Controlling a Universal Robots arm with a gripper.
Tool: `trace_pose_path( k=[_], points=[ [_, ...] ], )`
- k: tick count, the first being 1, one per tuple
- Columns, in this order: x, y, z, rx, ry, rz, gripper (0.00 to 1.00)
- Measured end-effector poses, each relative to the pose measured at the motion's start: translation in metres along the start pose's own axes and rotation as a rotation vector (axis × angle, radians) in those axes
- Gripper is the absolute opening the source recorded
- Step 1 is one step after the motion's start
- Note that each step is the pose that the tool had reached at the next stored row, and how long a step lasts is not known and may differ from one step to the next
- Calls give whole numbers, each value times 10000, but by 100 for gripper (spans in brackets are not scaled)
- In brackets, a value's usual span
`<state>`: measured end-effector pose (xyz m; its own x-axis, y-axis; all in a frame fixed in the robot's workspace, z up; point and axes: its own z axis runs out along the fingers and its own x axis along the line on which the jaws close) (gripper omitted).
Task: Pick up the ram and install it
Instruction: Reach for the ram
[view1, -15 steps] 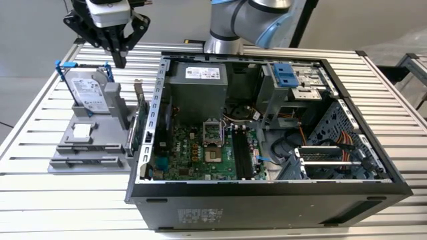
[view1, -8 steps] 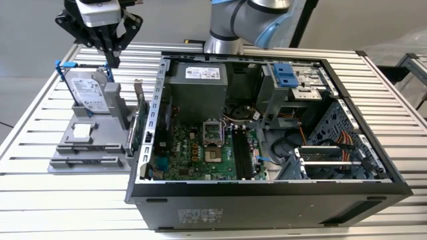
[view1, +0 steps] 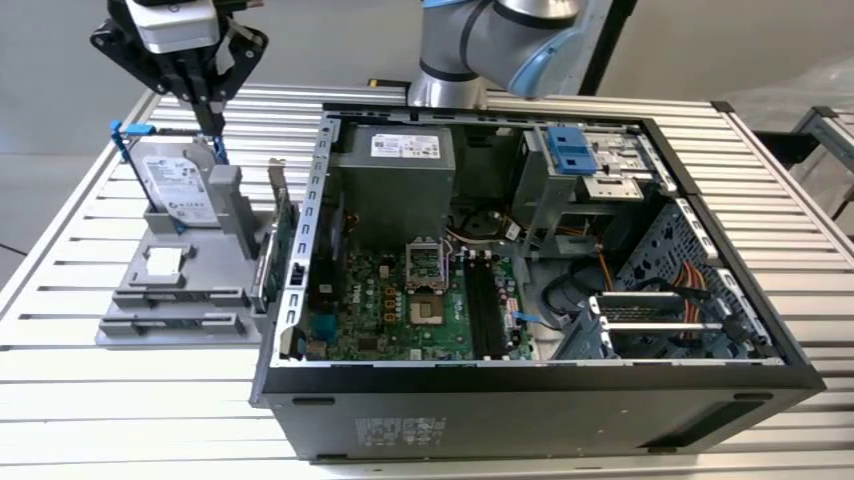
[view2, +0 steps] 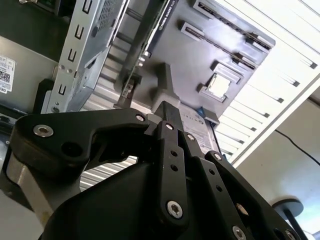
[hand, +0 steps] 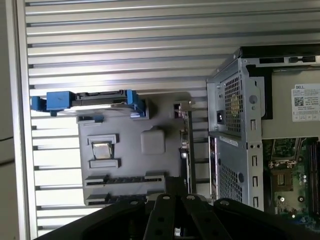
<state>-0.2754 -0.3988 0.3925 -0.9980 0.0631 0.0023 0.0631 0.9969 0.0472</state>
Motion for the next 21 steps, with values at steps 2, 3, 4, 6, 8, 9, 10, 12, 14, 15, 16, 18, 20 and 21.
trace_pose_path(
  k=[2, 3, 4, 6, 8, 9, 10, 12, 14, 15, 16, 18, 20, 21],
  points=[
    [29, -2, 0, 0, 3, -1, 0],
    [43, -3, 1, 0, 5, -2, 0],
    [57, -4, 1, -1, 7, -3, 0],
    [84, -5, 1, 1, 16, -5, 0],
    [113, -7, 1, 1, 25, -6, 0],
    [127, -8, 1, 2, 30, -7, 0],
    [142, -9, 2, 2, 34, -7, 0],
    [171, -11, 1, 3, 44, -9, 0],
    [203, -13, 1, 3, 52, -11, 0],
    [220, -14, 2, 3, 55, -12, 0],
    [239, -15, 2, 3, 58, -15, 0],
    [276, -18, 2, 3, 62, -19, 0],
    [314, -20, 2, 4, 65, -25, 0],
    [331, -21, 2, 4, 65, -30, 0]
  ],
)
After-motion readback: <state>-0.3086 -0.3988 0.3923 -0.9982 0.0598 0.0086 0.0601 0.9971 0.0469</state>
